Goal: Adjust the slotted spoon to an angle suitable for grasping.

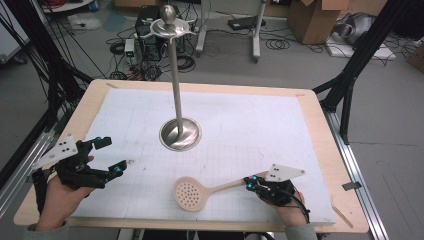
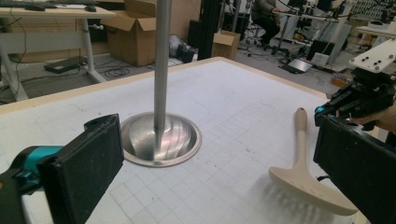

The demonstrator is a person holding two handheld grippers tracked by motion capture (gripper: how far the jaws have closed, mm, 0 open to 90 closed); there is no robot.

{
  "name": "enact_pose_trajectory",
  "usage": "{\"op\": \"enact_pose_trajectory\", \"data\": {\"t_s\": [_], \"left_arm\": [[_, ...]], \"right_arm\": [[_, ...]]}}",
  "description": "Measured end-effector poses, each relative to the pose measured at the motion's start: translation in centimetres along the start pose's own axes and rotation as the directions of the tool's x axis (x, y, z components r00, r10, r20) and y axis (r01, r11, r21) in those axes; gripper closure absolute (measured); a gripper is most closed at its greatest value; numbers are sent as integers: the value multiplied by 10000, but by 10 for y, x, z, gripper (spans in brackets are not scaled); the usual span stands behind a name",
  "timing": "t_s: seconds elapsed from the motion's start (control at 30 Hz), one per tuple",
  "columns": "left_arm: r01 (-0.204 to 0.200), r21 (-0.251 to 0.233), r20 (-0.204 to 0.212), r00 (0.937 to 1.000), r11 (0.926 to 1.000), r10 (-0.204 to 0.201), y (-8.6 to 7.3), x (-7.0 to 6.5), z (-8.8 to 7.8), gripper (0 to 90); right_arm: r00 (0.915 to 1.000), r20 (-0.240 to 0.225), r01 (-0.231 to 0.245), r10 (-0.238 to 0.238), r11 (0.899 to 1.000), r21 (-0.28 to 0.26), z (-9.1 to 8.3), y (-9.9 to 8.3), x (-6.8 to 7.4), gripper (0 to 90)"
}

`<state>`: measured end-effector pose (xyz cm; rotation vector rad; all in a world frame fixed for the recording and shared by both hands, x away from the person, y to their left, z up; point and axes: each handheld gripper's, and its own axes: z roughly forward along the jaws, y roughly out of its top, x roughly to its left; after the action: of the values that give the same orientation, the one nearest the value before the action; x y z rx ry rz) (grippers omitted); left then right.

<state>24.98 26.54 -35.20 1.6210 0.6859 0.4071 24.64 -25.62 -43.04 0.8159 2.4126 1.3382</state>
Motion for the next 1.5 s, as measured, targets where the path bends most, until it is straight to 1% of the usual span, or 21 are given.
{"op": "enact_pose_trajectory", "data": {"t_s": [0.1, 0.13, 0.17, 0.2, 0.23, 0.33, 0.37, 0.4, 0.53, 0.63, 0.8, 0.9, 0.93, 0.97, 1.1, 1.17, 1.33, 1.37, 1.4, 1.43, 1.5], "left_arm": [[-20, 55, 74, 10000, 10000, 19, 0, 0, 4, 21], [-22, 76, 77, 10000, 10000, 21, 0, 0, 5, 21], [-31, 86, 101, 9999, 10000, 30, 0, 0, 6, 21], [-40, 122, 95, 9999, 9999, 38, 0, 0, 7, 21], [-33, 104, 134, 9999, 9999, 32, 0, 0, 8, 21], [-36, 120, 116, 9999, 9999, 35, 0, 0, 8, 21], [-41, 91, 116, 9999, 10000, 40, 0, 0, 7, 21], [-29, 79, 108, 9999, 10000, 29, 0, 0, 7, 21], [-11, 120, 72, 10000, 9999, 11, -1, 0, 6, 21], [14, 130, 47, 10000, 9999, -15, -2, 0, 4, 20], [36, 89, -54, 10000, 10000, -36, -2, 1, 0, 21], [72, 58, -73, 9999, 10000, -71, -3, 1, -3, 21], [58, 45, -90, 9999, 10000, -58, -3, 1, -4, 21], [64, 59, -91, 9999, 10000, -63, -3, 1, -4, 21], [86, -15, -116, 9999, 10000, -87, -3, 1, -7, 21], [85, 20, -155, 9998, 10000, -85, -4, 2, -8, 21], [110, 43, -238, 9997, 9999, -109, -5, 1, -13, 21], [88, 54, -257, 9996, 9999, -87, -5, 1, -14, 21], [92, 30, -285, 9996, 10000, -91, -5, 1, -15, 21], [91, 25, -307, 9995, 10000, -90, -5, 2, -17, 21], [105, 4, -375, 9992, 9999, -105, -6, 2, -20, 20]], "right_arm": [[9994, 272, -207, 206, 9998, 65, -10, -10, -6, 900], [9985, 459, -304, 290, 9991, 301, -12, -16, -9, 900], [9985, 459, -304, 290, 9991, 301, -12, -16, -9, 900], [9970, 646, -453, 423, 9979, 459, -12, -20, -12, 900], [9970, 646, -453, 423, 9979, 459, -12, -20, -12, 900], [9947, 842, -647, 591, 9958, 654, -9, -25, -16, 900], [9943, 897, -648, 584, 9954, 705, -8, -25, -17, 900], [9934, 1039, -574, 476, 9940, 931, -5, -23, -18, 900], [9930, 1110, -525, 408, 9931, 1045, 1, -20, -19, 900], [9930, 1119, -515, 387, 9922, 1135, 10, -14, -23, 900], [9919, 1198, -560, 423, 9919, 1139, 18, -9, -28, 900], [9928, 1146, -490, 358, 9922, 1146, 26, -4, -32, 900], [9938, 1067, -426, 300, 9921, 1181, 31, 0, -33, 900], [9938, 1067, -426, 300, 9921, 1181, 31, 0, -33, 900], [9939, 1075, -384, 252, 9917, 1224, 45, 9, -34, 900], [9941, 1061, -352, 221, 9917, 1236, 47, 11, -35, 900], [9952, 970, -244, 122, 9917, 1259, 64, 21, -35, 900], [9952, 970, -244, 122, 9917, 1259, 64, 21, -35, 900], [9962, 874, -143, 36, 9923, 1227, 70, 25, -35, 900], [9962, 874, -143, 36, 9923, 1227, 70, 25, -35, 900], [9969, 782, 17, -115, 9923, 1242, 78, 30, -34, 900]]}}
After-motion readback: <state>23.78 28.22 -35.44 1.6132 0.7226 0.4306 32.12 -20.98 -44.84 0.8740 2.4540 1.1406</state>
